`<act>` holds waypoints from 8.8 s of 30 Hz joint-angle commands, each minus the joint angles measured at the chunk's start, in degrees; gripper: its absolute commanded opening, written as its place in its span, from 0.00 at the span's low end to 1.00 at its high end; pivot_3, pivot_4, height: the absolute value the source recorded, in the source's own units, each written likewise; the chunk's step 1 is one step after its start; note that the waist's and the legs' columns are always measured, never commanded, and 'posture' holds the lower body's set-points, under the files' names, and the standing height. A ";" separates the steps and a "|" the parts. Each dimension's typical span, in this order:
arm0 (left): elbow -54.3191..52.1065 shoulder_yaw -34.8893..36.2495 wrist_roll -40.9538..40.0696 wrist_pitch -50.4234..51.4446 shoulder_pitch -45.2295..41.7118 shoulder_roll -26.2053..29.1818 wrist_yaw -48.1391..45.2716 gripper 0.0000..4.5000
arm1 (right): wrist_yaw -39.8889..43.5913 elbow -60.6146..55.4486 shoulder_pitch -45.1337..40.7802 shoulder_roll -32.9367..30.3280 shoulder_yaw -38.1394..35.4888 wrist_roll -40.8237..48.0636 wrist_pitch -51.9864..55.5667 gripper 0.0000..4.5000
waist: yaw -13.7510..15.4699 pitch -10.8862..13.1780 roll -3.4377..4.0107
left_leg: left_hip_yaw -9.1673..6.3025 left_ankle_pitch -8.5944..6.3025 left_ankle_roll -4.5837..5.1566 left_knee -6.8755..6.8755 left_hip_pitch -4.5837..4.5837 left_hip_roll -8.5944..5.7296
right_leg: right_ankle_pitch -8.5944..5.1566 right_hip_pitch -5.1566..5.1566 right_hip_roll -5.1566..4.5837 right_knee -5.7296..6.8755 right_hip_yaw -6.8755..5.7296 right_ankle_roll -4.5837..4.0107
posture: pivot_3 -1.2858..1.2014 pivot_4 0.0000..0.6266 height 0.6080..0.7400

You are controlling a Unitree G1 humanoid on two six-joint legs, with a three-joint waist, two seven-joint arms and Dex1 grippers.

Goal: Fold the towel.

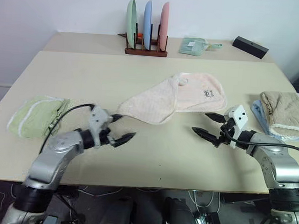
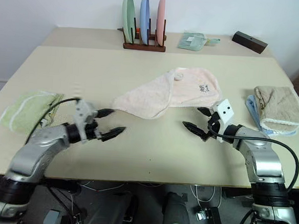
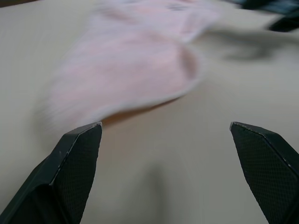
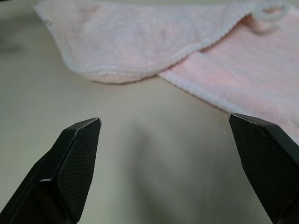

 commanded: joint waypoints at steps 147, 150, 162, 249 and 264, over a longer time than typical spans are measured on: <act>39.80 17.14 8.24 -28.98 -38.99 14.85 5.85 0.00 | -29.89 53.72 -57.72 -14.84 20.01 -49.43 -60.64 0.00 | -2.67 0.09 0.04 | -0.04 0.12 -0.21 -0.50 -0.42 -0.17 | 0.04 -0.86 0.13 -0.13 0.23 0.02 | 0.52 0.24 1.00; 29.55 17.03 6.55 -25.06 -25.61 17.90 -0.19 0.00 | -18.61 47.98 -50.31 -15.82 18.74 -41.56 -61.52 0.00 | -3.48 0.14 0.08 | -0.06 0.12 -0.21 -0.43 -0.40 -0.14 | 0.04 -0.85 0.15 -0.01 0.23 0.02 | 0.52 0.24 1.00; -12.62 27.20 -12.73 7.62 20.67 29.36 -14.92 0.00 | 20.57 6.71 -7.89 -33.31 11.02 -11.61 -28.45 0.00 | -0.97 0.18 0.24 | -0.02 -0.22 0.32 -0.06 0.05 -0.10 | 0.06 -0.48 0.17 0.12 0.77 0.02 | 0.52 0.24 1.00; -13.53 2.40 -8.50 2.76 4.63 5.74 -5.27 0.85 | -62.62 -3.71 -17.10 29.36 -46.90 28.29 55.42 0.03 | -0.63 -0.13 0.17 | 0.09 -0.07 0.12 -0.06 0.02 -0.10 | 0.22 -0.61 0.46 0.24 1.16 -0.08 | 0.52 0.24 1.00; -9.69 1.78 -5.56 -0.70 4.28 6.04 -6.39 0.85 | -47.11 0.55 -17.57 8.09 -34.89 25.72 47.06 0.01 | -0.66 -0.09 0.25 | 0.21 -0.21 0.38 -0.06 0.03 0.00 | 0.21 -0.60 0.59 0.16 1.18 -0.07 | 0.52 0.24 1.00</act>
